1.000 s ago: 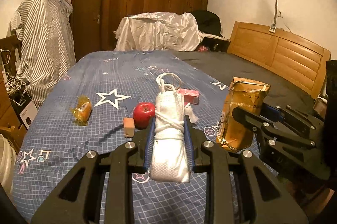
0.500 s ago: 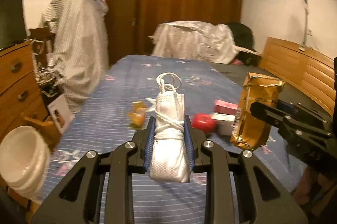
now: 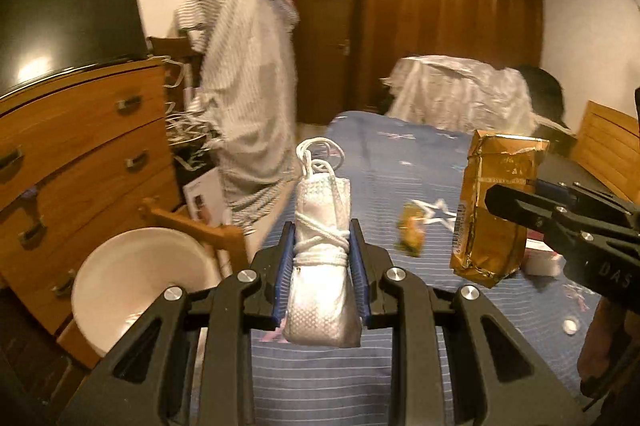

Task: Collect trash
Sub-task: 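Carry the mask and gold box to the white bucket and open both tools to drop them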

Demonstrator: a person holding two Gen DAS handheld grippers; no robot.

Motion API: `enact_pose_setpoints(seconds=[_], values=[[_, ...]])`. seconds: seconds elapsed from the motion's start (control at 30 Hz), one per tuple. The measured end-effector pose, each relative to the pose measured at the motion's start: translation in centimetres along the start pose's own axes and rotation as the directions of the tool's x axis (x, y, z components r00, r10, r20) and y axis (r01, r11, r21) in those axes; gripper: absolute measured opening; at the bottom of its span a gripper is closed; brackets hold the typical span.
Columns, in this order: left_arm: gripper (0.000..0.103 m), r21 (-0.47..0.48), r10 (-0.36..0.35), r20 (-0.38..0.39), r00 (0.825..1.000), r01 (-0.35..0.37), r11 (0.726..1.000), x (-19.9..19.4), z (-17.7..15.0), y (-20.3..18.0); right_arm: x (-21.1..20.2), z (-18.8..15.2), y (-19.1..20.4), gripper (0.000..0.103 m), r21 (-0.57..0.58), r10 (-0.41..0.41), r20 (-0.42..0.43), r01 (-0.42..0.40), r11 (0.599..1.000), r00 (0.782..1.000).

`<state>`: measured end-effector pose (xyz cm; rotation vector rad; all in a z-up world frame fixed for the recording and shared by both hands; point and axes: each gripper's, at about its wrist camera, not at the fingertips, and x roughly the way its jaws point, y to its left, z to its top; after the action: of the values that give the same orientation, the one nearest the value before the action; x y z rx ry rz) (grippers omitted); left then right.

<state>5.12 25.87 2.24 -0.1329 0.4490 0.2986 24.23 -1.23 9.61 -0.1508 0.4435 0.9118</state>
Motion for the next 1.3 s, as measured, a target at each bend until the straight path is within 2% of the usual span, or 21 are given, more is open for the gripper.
enact_pose_setpoints(seconds=[0.3,0.5,0.63,0.93,1.03,1.2,1.3], values=[[0.025,-0.062,0.103,-0.024,0.994,-0.104,0.993,-0.6,-0.4,6.8,8.7,4.6,8.7,0.037,-0.098,0.115,-0.062,-0.121,0.988,0.991],[0.025,-0.093,0.147,-0.048,0.988,-0.151,0.984,-0.6,-0.8,10.9,13.4,6.2,13.2,0.037,-0.138,0.17,-0.118,-0.186,0.973,0.978],[0.025,-0.113,0.163,-0.077,0.984,-0.171,0.979,-0.1,-1.1,13.4,17.3,7.3,15.4,0.037,-0.136,0.21,-0.186,-0.237,0.962,0.96],[0.025,-0.146,0.191,-0.199,0.961,-0.222,0.964,3.6,-2.3,19.2,26.8,7.1,17.8,0.037,-0.114,0.239,-0.385,-0.303,0.946,0.891],[0.025,-0.146,0.193,-0.235,0.953,-0.23,0.962,4.8,-2.7,20.8,30.0,7.2,18.7,0.037,-0.094,0.253,-0.449,-0.326,0.941,0.857],[0.025,-0.154,0.187,-0.278,0.942,-0.235,0.96,6.2,-3.2,22.7,33.5,6.4,19.9,0.037,-0.08,0.264,-0.525,-0.356,0.931,0.809],[0.025,-0.16,0.183,-0.293,0.939,-0.236,0.958,6.9,-3.4,23.5,34.8,5.8,20.3,0.037,-0.079,0.26,-0.555,-0.361,0.929,0.79]])
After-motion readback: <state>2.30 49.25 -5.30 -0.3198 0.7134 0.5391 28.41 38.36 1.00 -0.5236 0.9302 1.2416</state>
